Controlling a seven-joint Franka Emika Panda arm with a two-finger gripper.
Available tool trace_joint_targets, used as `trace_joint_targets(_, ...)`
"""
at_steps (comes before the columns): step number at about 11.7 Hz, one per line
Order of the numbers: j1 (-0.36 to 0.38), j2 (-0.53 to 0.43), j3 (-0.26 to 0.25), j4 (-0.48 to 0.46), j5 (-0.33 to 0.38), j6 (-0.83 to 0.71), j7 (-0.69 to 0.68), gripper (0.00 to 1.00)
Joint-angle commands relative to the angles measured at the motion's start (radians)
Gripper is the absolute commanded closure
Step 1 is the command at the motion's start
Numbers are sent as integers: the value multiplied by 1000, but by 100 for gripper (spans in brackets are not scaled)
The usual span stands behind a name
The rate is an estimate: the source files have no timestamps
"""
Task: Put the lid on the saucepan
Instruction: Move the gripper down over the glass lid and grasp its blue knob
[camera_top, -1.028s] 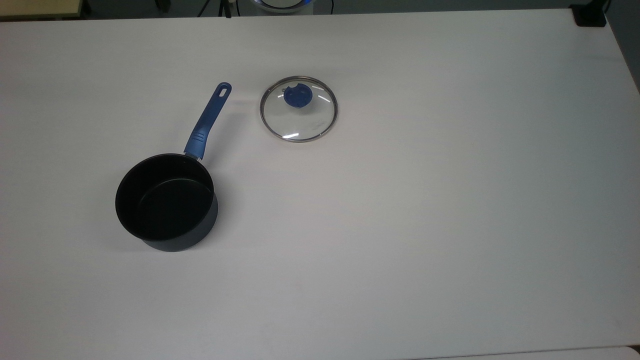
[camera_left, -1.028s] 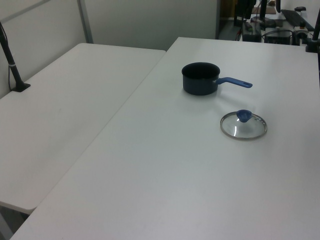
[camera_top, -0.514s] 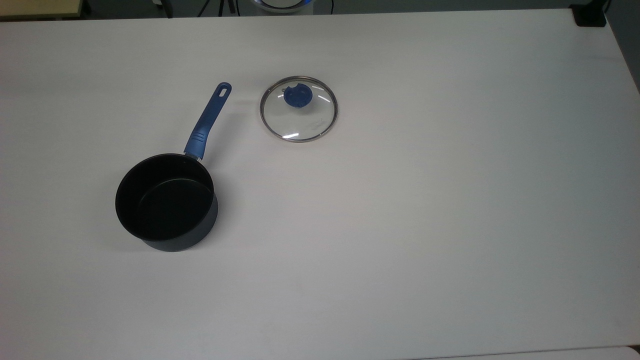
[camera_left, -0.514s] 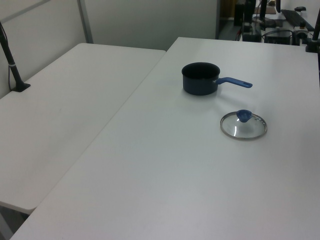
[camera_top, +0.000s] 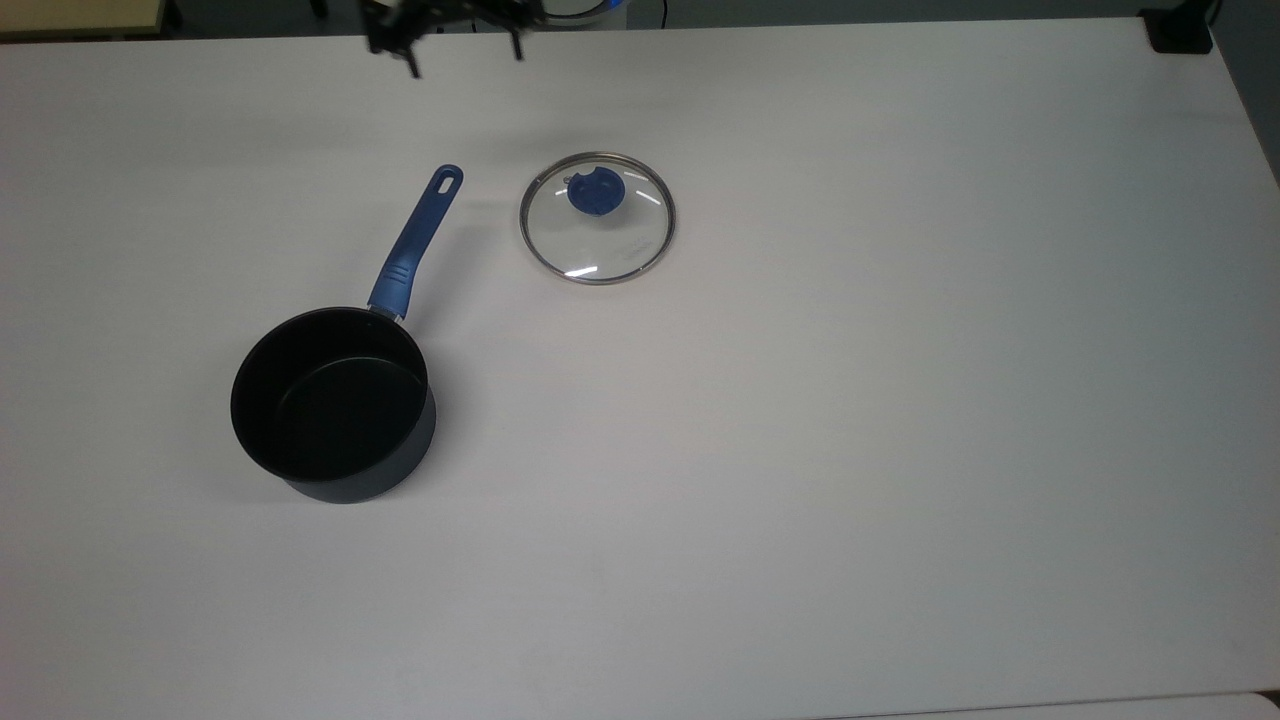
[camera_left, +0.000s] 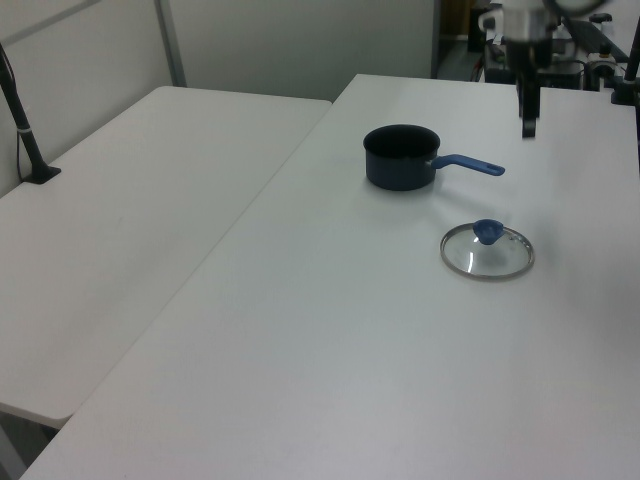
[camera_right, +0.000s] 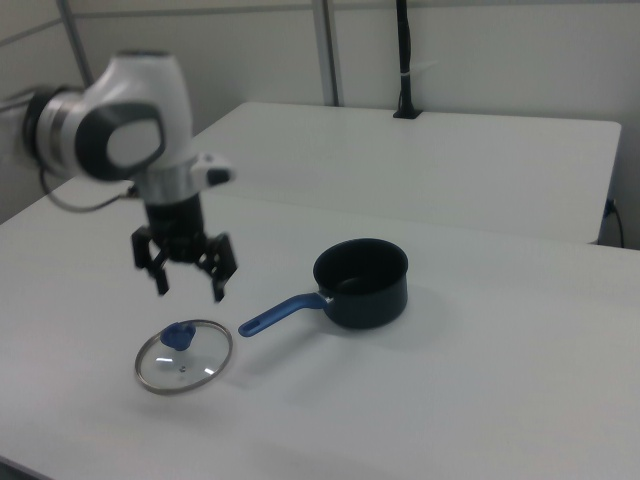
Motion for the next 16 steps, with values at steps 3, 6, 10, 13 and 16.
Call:
trace_joint_targets(3, 15, 68, 176, -202, -9, 253, 180, 0)
trace_joint_targets(6, 11, 182, 209, -168, -9, 416, 293, 0)
trace_joint_targets(10, 13, 239, 212, -125, -14, 427, 346, 5)
trace_joint_targets(13, 13, 253, 232, -128, -26, 427, 346, 11)
trace_joint_targets(16, 13, 242, 233, -131, -38, 405, 338, 21)
